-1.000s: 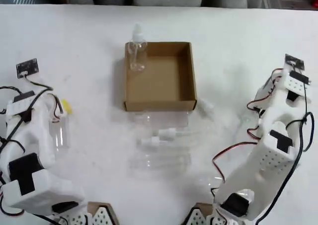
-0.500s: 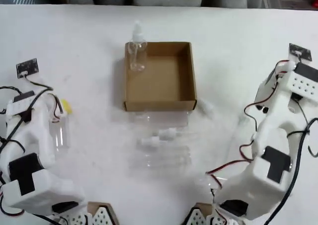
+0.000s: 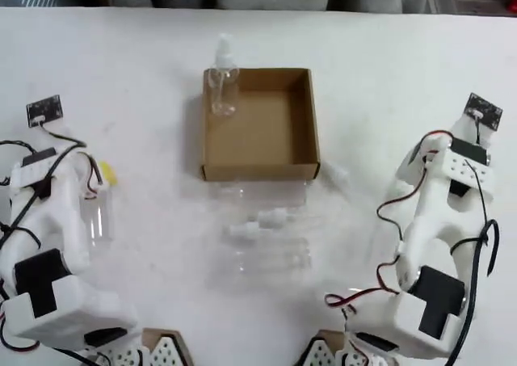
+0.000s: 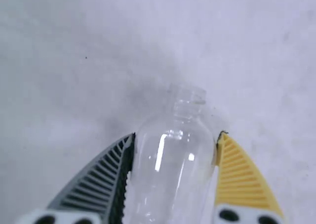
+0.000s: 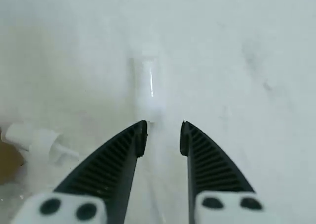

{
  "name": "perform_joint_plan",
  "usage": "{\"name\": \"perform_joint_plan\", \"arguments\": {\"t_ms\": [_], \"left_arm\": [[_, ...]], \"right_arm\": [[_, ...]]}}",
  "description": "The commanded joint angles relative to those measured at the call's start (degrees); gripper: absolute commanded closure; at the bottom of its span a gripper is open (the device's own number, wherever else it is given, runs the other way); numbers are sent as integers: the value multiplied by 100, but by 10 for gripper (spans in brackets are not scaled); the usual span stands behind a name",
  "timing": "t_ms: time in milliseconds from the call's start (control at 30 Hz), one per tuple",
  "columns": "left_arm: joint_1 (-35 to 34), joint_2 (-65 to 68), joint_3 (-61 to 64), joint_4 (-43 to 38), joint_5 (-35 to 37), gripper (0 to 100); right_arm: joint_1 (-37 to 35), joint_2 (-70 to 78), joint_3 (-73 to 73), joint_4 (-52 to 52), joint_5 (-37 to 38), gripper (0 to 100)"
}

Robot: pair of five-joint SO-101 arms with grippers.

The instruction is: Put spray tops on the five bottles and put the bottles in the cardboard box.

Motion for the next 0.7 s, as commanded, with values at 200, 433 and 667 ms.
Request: {"name": "perform_joint_plan", "arguments": {"t_ms": [200,433,667], "left_arm": [[163,-57,-246,70,-53,831],[163,-57,-246,70,-62,831],[163,-57,-246,70,-62,831]], "right_arm": [[-207,488,-229,-356,-70,874],[-259,1235,-993,22,-70,858],[-233,2193,-1881,505,-35,856]]}}
